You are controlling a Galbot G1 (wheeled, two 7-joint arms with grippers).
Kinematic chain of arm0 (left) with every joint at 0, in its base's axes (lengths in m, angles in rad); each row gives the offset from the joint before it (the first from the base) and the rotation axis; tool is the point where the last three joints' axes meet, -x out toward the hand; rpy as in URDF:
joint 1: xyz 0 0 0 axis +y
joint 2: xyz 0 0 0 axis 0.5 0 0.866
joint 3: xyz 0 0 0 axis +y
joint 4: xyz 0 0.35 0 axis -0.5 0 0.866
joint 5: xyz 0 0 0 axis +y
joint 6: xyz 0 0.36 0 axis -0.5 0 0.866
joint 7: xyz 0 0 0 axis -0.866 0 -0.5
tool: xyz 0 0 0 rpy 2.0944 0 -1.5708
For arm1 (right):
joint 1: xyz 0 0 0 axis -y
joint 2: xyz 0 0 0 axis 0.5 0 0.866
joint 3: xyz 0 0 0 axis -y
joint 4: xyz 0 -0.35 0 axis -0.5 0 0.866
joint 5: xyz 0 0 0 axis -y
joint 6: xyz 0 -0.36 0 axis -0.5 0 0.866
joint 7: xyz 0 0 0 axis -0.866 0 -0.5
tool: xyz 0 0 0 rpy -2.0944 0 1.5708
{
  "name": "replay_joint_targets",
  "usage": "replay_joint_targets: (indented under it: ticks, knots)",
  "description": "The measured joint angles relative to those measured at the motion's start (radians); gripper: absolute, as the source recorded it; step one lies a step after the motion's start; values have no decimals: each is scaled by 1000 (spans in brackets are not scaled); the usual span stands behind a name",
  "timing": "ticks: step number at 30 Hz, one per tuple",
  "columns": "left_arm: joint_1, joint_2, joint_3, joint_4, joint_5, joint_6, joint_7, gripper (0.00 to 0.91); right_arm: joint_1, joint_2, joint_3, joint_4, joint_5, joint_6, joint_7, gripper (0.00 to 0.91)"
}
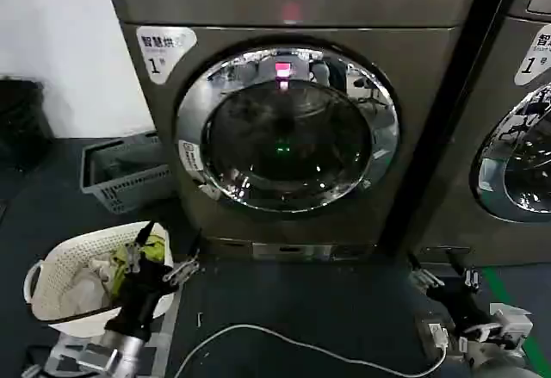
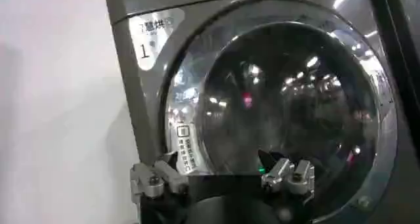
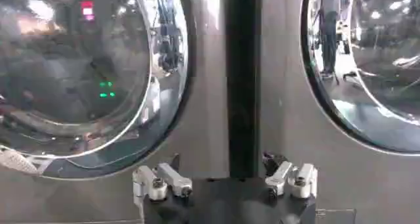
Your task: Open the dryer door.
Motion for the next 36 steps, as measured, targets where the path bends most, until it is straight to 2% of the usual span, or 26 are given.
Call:
replay_joint_targets:
  ticks: [1,3,8,13,17,18,24,29,36]
  knots:
    - [0,0,0,0,0,0,0,907,2,-5,-9,-10,-8,30,-7,907]
    - [0,-1,1,0,1,0,0,907,9,-25,-34,-14,12,43,-21,907]
    - [0,-1,3,-1,3,0,1,907,53,-107,-85,8,60,-7,-67,907]
    - [10,6,3,-18,3,3,0,907,140,-200,-142,-17,48,-6,-128,907]
    - [21,13,3,-32,3,4,1,907,210,-263,-192,-60,12,41,-174,907]
    - [23,15,3,-36,1,4,2,907,228,-278,-207,-76,22,62,-185,907]
    - [32,22,1,-49,-5,4,9,907,331,-346,-302,-154,83,93,-237,907]
    - [36,12,0,-65,-8,10,10,907,426,-382,-391,-216,118,141,-267,907]
    - [58,0,-4,-85,14,0,8,907,571,-406,-516,-296,143,157,-263,907]
